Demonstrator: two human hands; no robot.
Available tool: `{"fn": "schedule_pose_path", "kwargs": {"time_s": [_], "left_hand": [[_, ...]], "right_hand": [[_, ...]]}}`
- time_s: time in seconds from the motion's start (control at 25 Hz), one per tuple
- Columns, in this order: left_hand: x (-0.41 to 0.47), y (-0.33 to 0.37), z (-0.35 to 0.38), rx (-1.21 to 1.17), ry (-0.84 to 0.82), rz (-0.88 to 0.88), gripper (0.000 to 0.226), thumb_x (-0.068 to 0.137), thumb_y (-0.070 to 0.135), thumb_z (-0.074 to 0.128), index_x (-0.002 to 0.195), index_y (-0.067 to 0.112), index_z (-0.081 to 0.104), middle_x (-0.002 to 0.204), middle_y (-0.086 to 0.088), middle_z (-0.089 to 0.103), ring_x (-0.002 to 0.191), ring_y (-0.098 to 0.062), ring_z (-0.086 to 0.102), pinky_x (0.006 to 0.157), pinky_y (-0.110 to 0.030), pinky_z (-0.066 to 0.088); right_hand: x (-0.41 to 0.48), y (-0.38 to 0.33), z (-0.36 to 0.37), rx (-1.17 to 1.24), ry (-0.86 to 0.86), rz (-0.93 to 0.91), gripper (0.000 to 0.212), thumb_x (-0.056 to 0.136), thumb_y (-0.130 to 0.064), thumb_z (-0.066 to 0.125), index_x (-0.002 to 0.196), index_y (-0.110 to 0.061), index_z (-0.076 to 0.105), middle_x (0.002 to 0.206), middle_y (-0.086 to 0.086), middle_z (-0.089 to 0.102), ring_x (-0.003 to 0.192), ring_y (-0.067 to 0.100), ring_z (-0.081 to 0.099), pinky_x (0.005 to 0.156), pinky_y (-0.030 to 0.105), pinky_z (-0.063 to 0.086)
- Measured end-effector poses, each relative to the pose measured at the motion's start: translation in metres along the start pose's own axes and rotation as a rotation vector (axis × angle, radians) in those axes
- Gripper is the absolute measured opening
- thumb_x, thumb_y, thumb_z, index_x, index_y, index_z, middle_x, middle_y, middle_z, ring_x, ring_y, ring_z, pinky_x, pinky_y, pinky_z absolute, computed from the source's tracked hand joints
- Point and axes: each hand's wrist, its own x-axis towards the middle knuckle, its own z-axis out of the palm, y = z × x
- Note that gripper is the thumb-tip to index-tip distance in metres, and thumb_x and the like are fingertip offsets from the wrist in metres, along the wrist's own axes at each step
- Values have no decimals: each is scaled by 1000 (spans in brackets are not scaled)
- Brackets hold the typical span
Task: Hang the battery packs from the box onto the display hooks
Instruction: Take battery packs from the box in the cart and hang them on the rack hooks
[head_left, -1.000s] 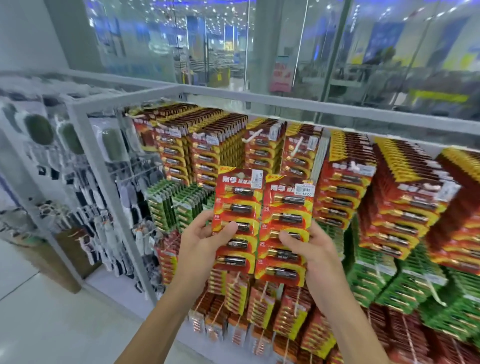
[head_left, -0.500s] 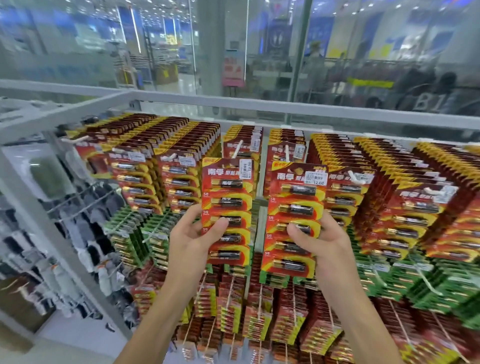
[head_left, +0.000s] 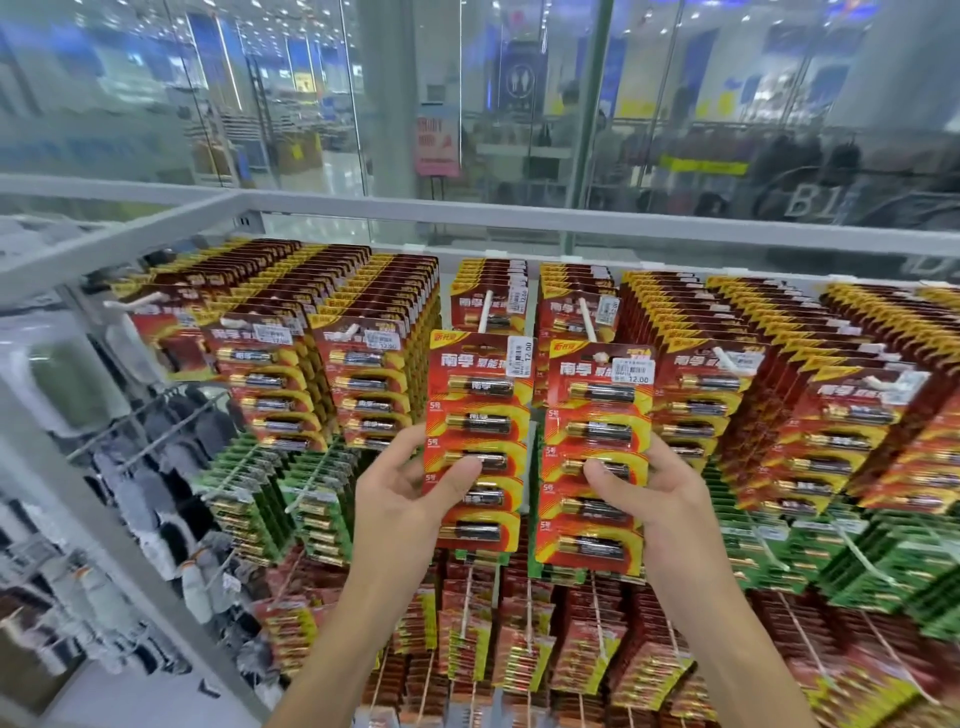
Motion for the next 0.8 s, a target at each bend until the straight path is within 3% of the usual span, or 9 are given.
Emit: {"fn": "schedule_pose_path", "kwargs": {"time_s": [0.12, 0.28, 0.36, 0.48, 0.56, 0.68, 0.8], "left_hand": [[1, 2, 2, 15, -2, 14, 39, 83, 19, 75, 121, 19, 70, 107, -1, 80, 102, -19, 76, 87, -39, 63], [8, 4, 2, 5, 10, 17, 36, 85, 18, 74, 121, 18, 69, 107, -2, 80, 100, -21, 77, 80, -35, 64], [11, 3, 3, -1, 10, -2, 33, 87, 15, 73, 119, 18, 69, 105, -1, 80, 96, -19, 78, 75, -31, 64], [19, -1, 6, 7, 7, -44, 28, 91, 12, 71, 119, 16, 68, 103, 1, 81, 93, -17, 78, 69, -27, 62], [27, -2, 10, 12, 7, -59, 25, 93, 12, 70, 118, 15, 68, 102, 2, 81, 92, -16, 78, 68, -26, 62], [46, -6, 16, 9, 0, -82, 24, 95, 17, 70, 118, 18, 66, 103, 4, 80, 91, -14, 78, 69, -27, 63], [68, -13, 22, 31, -6, -102, 21, 96, 26, 70, 116, 26, 64, 105, 8, 80, 94, -13, 77, 72, -29, 63]], "right_hand": [[2, 3, 2, 5, -25, 16, 42, 86, -14, 75, 125, -30, 69, 114, -8, 78, 106, 15, 74, 88, 41, 61], [0, 2, 2, 17, -38, -2, 34, 91, -2, 69, 108, -33, 69, 96, -14, 80, 83, -1, 75, 59, 13, 56], [1, 3, 2, 15, -40, -4, 34, 91, -3, 69, 112, -29, 71, 100, -9, 81, 88, 6, 77, 62, 17, 59], [6, 6, 5, 25, -11, 1, 35, 86, -10, 73, 118, -26, 72, 108, -1, 80, 99, 22, 77, 76, 40, 64], [13, 6, 7, 41, 14, 8, 36, 86, -12, 75, 119, -25, 72, 111, 0, 79, 102, 26, 76, 84, 47, 61], [28, 7, 12, 33, 13, 16, 30, 91, -11, 72, 119, -24, 72, 109, -1, 79, 99, 24, 77, 82, 47, 61], [48, 11, 15, 1, 33, 18, 26, 95, -13, 71, 118, -24, 71, 106, -4, 80, 96, 19, 78, 74, 38, 62]]}}
